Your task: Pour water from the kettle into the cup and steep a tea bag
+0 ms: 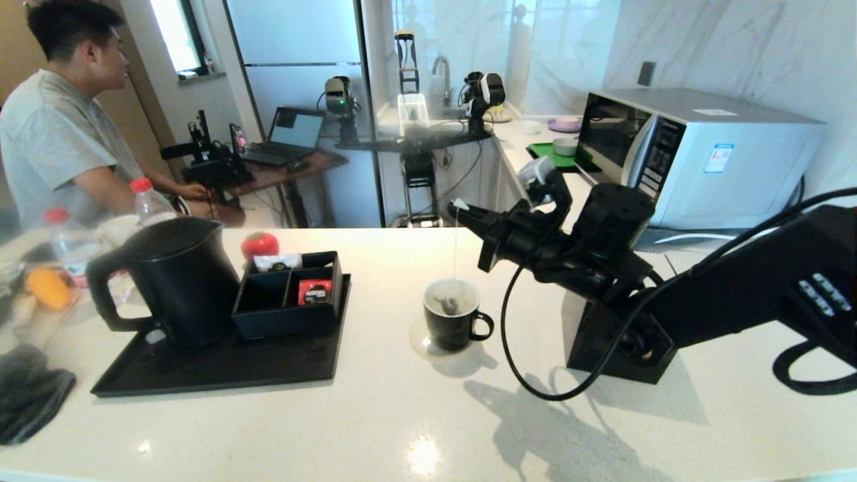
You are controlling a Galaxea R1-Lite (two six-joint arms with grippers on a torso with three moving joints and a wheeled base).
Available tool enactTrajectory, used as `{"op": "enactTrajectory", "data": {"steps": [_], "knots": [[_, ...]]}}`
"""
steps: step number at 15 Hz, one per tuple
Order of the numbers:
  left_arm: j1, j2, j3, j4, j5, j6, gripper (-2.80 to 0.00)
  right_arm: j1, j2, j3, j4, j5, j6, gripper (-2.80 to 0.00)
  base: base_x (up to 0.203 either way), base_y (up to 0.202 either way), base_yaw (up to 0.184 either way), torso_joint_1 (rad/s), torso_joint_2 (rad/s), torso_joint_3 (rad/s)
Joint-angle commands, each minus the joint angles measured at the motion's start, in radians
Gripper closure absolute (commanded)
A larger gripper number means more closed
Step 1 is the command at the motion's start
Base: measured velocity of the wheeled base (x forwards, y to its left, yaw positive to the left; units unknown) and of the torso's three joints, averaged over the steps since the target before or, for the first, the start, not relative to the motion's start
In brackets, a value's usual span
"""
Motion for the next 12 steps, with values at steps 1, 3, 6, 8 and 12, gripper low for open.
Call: {"op": "enactTrajectory", "data": {"steps": [1,3,6,8,12], "knots": [[0.0,0.0,0.0,0.0,0.0,-0.001,0.0,0.002,-0.026,-0.01,0.007,-0.015,-0.015,0.0,0.0,0.0,0.0,0.0,0.0,0.0],[0.0,0.0,0.0,0.0,0.0,-0.001,0.0,0.016,-0.018,-0.006,0.014,-0.109,-0.027,0.0,0.0,0.0,0.0,0.0,0.0,0.0],[0.0,0.0,0.0,0.0,0.0,-0.001,0.0,0.049,0.0,-0.006,0.027,-0.251,-0.024,0.0,0.0,0.0,0.0,0.0,0.0,0.0],[0.0,0.0,0.0,0.0,0.0,-0.001,0.0,0.056,0.003,-0.003,0.03,-0.283,-0.024,0.0,0.0,0.0,0.0,0.0,0.0,0.0],[0.001,0.0,0.0,0.0,0.0,-0.001,0.0,0.088,0.012,-0.006,0.065,-0.447,-0.023,0.0,0.0,0.0,0.0,0.0,0.0,0.0]]}}
